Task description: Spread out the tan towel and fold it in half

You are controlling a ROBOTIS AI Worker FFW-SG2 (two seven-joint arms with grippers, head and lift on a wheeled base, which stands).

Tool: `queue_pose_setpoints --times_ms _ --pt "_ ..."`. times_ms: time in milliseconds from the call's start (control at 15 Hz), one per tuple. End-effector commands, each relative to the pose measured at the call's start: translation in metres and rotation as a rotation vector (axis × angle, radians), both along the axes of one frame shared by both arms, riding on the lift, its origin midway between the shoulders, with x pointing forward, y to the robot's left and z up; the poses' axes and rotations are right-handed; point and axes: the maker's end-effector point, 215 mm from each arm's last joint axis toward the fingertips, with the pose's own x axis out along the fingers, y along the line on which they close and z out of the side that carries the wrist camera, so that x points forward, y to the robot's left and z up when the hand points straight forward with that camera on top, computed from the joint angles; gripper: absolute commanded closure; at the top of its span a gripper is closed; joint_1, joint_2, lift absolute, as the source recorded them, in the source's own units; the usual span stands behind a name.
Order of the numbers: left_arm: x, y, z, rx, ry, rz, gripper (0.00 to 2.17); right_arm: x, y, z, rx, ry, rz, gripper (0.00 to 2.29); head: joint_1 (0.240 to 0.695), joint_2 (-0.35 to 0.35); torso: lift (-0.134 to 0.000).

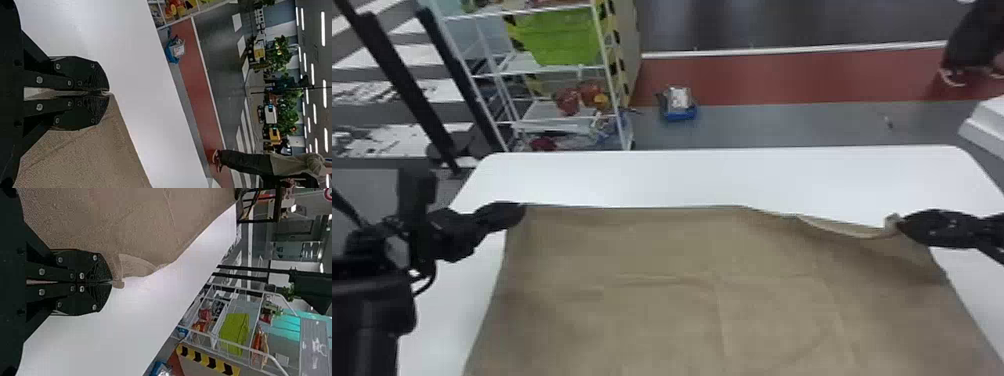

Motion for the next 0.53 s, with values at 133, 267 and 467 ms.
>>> queue_pose_setpoints --times_ms 133,267,467 --pt "-0.050 0.019 0.018 0.070 -0.122 -0.085 1.07 -0.005 -0.039 0.013 -0.070 -0.057 -0.021 1.43 0.695 0.140 -0.134" --pt "-0.065 0.010 0.010 0.123 -0.138 -0.155 1.07 -0.015 -0.054 -0.003 -0.125 -0.036 -0.014 1.43 0.695 0.130 -0.134" --pt "-0.078 -0.003 -0.007 0.168 -0.110 -0.254 1.07 -0.031 -0.045 -0.038 -0.180 0.009 0.037 1.43 0.695 0.107 -0.134"
